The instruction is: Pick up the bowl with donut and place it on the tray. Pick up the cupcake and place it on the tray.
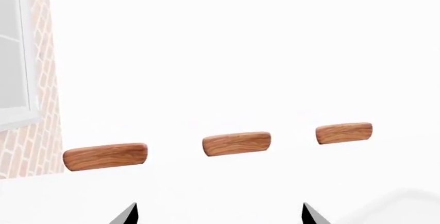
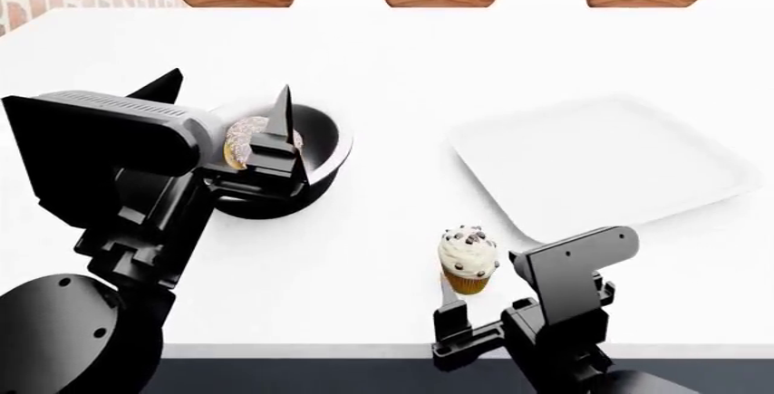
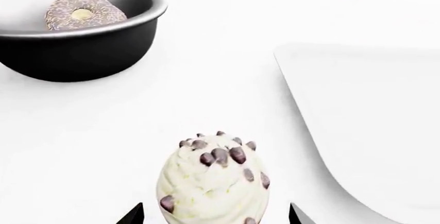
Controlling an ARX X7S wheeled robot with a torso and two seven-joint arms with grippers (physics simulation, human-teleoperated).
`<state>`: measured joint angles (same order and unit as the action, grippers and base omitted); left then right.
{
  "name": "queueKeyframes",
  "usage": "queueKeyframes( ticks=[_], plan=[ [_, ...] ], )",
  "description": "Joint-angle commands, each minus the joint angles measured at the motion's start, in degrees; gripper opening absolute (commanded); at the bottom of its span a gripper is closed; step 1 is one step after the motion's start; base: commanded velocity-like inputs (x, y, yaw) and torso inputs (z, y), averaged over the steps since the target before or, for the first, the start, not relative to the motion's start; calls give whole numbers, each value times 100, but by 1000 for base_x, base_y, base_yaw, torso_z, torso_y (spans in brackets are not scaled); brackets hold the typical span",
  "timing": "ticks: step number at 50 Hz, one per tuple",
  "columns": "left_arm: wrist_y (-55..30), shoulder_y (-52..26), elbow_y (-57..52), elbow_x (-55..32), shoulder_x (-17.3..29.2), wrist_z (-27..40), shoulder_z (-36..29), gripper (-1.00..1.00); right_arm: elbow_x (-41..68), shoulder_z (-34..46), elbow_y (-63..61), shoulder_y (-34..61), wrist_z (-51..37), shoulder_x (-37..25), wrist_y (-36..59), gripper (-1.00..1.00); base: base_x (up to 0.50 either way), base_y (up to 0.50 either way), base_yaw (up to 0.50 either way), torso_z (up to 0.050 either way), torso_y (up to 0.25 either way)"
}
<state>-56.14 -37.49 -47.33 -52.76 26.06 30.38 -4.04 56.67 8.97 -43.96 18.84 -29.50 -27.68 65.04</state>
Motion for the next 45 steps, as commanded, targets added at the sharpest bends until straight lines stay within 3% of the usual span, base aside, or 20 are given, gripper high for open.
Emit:
queueKeyframes(
  ticks=[1,45],
  plan=[
    [39,-11,33,15,13,6,-45,100,-176,136,175,10,77,15,-150,100,0,0,0,0,0],
    [304,47,240,187,66,-100,-241,100,-580,612,716,118,449,52,-582,100,0,0,0,0,0]
  ],
)
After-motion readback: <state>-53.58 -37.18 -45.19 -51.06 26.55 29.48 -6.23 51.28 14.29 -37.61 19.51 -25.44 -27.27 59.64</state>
